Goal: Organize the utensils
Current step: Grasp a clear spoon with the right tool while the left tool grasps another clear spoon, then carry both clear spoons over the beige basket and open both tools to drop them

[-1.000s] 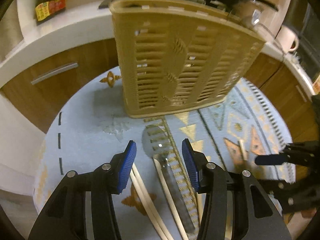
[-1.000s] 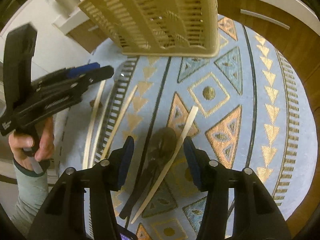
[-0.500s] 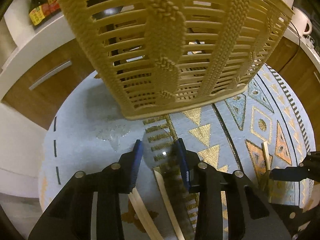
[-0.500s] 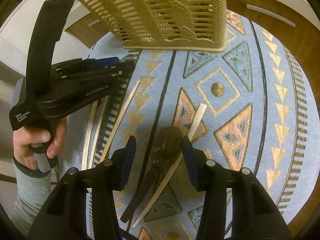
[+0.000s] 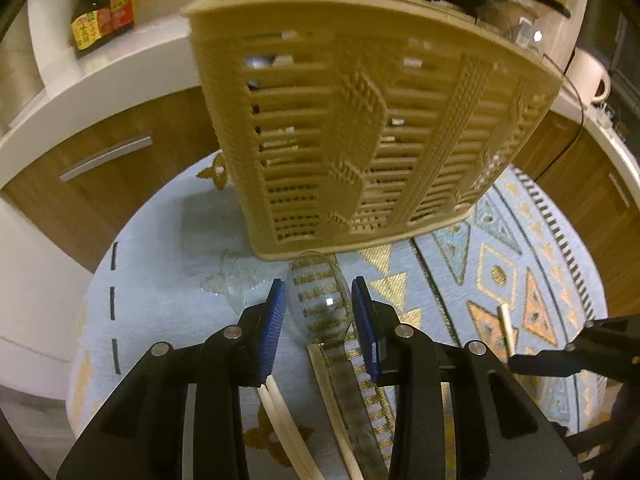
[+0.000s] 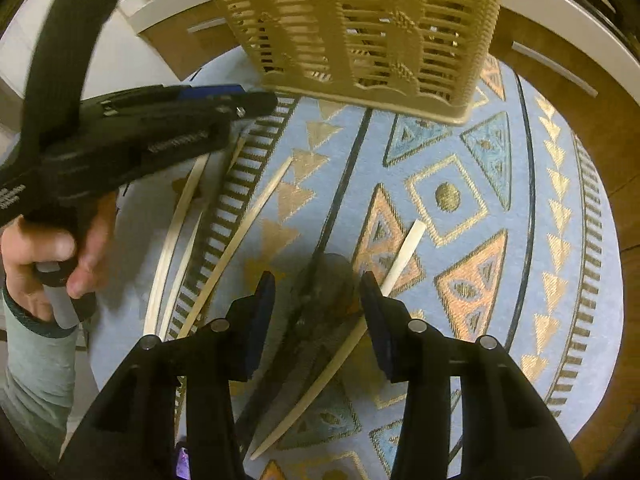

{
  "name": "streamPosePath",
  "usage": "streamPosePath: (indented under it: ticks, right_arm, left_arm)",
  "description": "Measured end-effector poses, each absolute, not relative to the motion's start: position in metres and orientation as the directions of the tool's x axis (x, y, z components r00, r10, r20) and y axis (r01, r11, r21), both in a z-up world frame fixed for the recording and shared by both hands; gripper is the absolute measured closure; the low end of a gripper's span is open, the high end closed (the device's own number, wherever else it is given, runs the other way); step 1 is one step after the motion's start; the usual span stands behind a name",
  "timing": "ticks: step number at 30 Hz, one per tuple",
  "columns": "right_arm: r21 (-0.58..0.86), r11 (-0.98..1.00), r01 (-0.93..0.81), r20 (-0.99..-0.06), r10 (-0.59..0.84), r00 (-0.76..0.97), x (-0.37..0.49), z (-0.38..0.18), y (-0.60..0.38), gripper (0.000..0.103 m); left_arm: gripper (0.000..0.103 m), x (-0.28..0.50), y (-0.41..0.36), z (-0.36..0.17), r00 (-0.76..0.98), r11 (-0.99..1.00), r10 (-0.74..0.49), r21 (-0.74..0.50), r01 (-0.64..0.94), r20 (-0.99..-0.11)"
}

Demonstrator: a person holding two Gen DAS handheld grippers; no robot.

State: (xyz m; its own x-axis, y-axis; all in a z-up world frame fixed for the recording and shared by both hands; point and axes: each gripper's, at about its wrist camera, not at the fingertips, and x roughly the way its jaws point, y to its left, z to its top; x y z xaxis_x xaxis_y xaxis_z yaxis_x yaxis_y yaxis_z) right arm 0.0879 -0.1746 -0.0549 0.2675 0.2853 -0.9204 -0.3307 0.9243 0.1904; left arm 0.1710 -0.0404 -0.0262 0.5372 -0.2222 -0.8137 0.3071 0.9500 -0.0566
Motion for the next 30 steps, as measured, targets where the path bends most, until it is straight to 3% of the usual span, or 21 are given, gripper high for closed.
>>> streamPosePath:
  ticks: [10, 13, 19, 24, 30]
  right_arm:
    - [0.064, 0.939, -0.339, -0.943, 0.168, 0.287, 0.082, -0.068, -0.148, 0.062]
    - [-0.024, 0.930, -0.366, -0.935, 0.108, 0.337, 0.078, -0.069, -0.133, 0.072]
    - [0.023, 0.922, -0.387, -0.911, 0.179, 0.371, 0.071, -0.066, -0.128, 0.074]
    - [0.076, 0.911, -0.405, -0.840, 0.277, 0.466, 0.063, -0.036, -0.150, 0.074]
    - [0.091, 0.909, -0.407, -0.683, 0.354, 0.638, 0.058, 0.033, -0.186, 0.074]
  left_arm:
    - [0.071, 0.145, -0.031, 0.000, 0.597, 0.937, -0.290, -0.095, 0.337, -0.748]
    - [0.071, 0.135, -0.030, 0.008, 0.618, 0.932, -0.307, -0.096, 0.350, -0.723]
    - [0.071, 0.122, -0.028, 0.020, 0.651, 0.922, -0.346, -0.115, 0.370, -0.675]
    - [0.071, 0.110, -0.030, 0.040, 0.692, 0.910, -0.383, -0.120, 0.398, -0.611]
    - [0.071, 0.093, -0.026, 0.081, 0.767, 0.909, -0.399, -0.107, 0.403, -0.501]
